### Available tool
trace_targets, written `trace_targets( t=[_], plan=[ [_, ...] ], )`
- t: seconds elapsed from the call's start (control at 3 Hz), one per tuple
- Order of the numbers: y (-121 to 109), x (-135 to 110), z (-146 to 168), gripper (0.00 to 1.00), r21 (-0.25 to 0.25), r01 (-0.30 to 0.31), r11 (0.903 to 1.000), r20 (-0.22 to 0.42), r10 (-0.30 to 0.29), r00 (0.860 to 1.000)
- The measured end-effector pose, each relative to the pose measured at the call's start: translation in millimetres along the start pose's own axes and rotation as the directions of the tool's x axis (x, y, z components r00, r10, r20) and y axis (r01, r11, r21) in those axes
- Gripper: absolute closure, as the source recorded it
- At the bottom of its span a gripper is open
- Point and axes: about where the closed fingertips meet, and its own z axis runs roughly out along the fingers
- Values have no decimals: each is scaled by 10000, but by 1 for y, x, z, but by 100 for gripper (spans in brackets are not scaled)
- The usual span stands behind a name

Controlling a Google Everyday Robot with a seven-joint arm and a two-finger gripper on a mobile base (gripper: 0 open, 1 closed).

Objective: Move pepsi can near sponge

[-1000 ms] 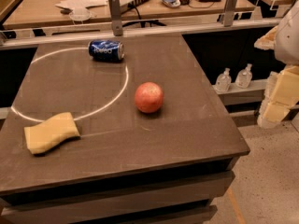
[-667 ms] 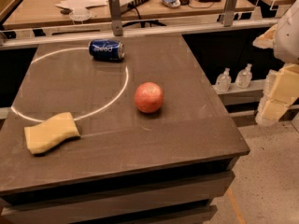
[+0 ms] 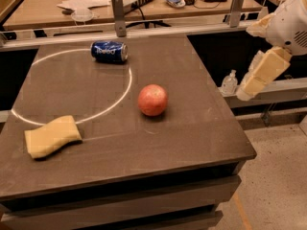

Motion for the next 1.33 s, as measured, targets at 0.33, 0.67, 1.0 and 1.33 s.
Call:
trace_targets(
  t=[0.33,0.67,1.0,1.33],
  plan=[
    [-33,-19,24,0,690,-460,9966,1113,381,9931],
    [-32,-22,26,0,665,-438,9968,1227,354,9918],
    [-32,-43,39,0,495,-271,9984,2040,164,9788],
    [-48,-94,79,0,-12,-342,9994,3962,319,9176]
  ],
)
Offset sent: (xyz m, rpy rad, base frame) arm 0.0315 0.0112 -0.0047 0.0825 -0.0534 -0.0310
